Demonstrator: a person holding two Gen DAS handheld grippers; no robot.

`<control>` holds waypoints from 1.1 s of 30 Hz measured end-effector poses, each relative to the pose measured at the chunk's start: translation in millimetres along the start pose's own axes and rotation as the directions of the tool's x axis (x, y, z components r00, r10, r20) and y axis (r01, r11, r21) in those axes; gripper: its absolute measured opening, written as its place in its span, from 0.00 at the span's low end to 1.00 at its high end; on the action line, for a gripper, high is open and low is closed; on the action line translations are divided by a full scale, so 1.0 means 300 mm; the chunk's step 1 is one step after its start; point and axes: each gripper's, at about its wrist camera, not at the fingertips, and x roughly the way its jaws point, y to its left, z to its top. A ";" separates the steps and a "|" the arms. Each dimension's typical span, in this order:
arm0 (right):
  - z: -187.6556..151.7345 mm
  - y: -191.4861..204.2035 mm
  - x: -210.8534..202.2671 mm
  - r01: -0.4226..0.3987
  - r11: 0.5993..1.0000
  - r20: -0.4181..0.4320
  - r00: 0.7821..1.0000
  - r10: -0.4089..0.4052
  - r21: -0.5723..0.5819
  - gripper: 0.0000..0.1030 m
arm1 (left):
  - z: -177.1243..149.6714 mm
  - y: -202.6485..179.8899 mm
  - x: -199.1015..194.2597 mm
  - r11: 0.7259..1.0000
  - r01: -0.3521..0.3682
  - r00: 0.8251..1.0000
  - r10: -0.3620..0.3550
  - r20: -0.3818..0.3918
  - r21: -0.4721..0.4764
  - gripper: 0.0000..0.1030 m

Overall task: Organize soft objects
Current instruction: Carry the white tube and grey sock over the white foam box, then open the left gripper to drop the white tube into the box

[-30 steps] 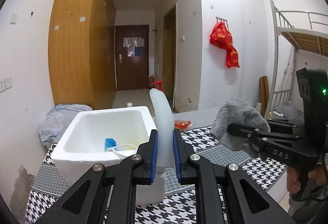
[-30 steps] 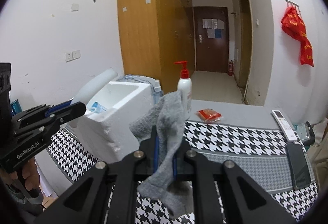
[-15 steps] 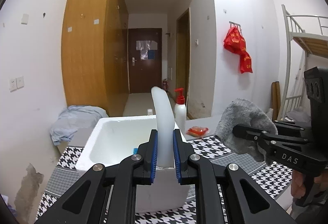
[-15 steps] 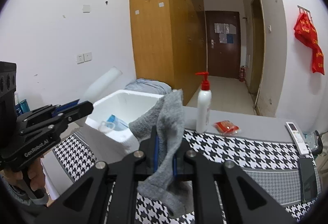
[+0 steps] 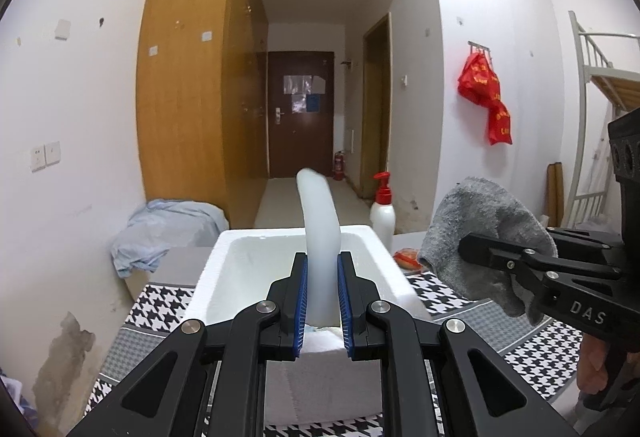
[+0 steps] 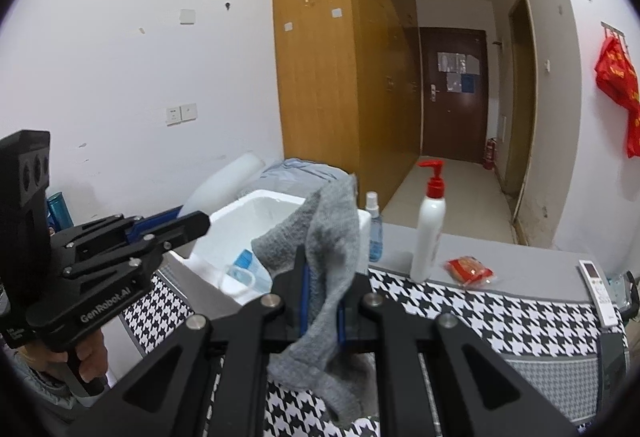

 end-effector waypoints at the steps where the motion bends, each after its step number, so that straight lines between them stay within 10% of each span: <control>1: 0.004 0.005 0.006 -0.006 1.000 0.000 1.000 0.006 -0.006 0.13 | 0.002 0.008 0.007 1.000 0.003 1.000 -0.003 -0.005 -0.006 0.15; 22: 0.028 0.028 0.081 -0.016 1.000 -0.017 1.000 0.016 0.010 0.13 | 0.022 0.049 0.153 1.000 -0.009 0.997 0.008 -0.074 -0.017 0.17; 25: 0.029 0.027 0.078 -0.008 1.000 -0.019 1.000 0.008 0.012 0.13 | 0.022 0.053 0.157 1.000 -0.001 0.997 -0.001 -0.072 -0.020 0.26; 29: 0.033 0.027 0.066 0.003 1.000 -0.009 1.000 -0.003 0.013 0.13 | 0.022 0.039 0.126 1.000 -0.001 1.000 0.001 -0.026 0.002 0.77; 33: 0.033 0.025 0.063 0.013 1.000 -0.009 1.000 -0.012 0.016 0.13 | 0.028 0.046 0.109 1.000 -0.023 1.000 0.023 -0.005 -0.005 0.92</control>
